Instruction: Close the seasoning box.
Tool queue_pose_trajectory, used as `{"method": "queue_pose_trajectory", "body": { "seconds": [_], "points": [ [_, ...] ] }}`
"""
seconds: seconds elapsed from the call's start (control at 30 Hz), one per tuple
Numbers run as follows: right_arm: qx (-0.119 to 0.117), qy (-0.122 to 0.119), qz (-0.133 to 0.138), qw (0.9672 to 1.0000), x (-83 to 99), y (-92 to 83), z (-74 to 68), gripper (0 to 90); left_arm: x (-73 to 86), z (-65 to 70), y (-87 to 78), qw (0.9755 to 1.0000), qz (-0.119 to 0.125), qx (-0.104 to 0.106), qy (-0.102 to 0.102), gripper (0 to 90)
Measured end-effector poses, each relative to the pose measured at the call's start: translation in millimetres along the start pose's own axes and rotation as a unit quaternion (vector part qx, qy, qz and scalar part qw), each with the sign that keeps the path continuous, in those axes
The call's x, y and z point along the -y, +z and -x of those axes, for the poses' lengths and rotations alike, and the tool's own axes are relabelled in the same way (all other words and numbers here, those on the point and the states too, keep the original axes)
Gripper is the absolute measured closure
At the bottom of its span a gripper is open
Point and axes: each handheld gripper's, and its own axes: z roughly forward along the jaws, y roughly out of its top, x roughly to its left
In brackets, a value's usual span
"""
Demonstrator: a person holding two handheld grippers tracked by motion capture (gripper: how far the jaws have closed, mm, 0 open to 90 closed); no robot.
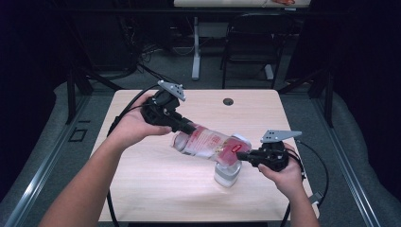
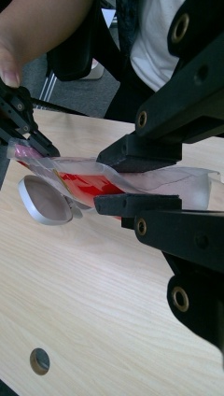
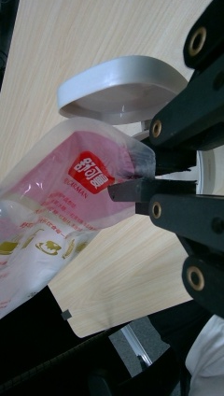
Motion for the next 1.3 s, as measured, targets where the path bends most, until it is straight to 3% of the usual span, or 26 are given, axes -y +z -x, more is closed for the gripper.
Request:
{"method": "queue_pose_trajectory", "body": {
  "seconds": [0.6, 0.9, 1.3],
  "points": [
    [0.016, 0.009, 0.008, 0.9998, 1.4, 3.2, 2.7, 85.6, -3.9, 6.7, 2.2, 0.9999, 0.000, 0.004, 0.011, 78.6],
    [0.024, 0.007, 0.009, 0.9996, 2.6, -4.2, 4.6, 85.1, -5.9, 6.1, 5.8, 0.9999, 0.000, 0.008, 0.012, 78.6],
    [0.009, 0.001, -0.001, 1.0000, 2.4, -6.5, 3.6, 85.2, -7.4, 7.1, 4.6, 0.9999, 0.001, 0.008, 0.013, 78.6]
  ]
}}
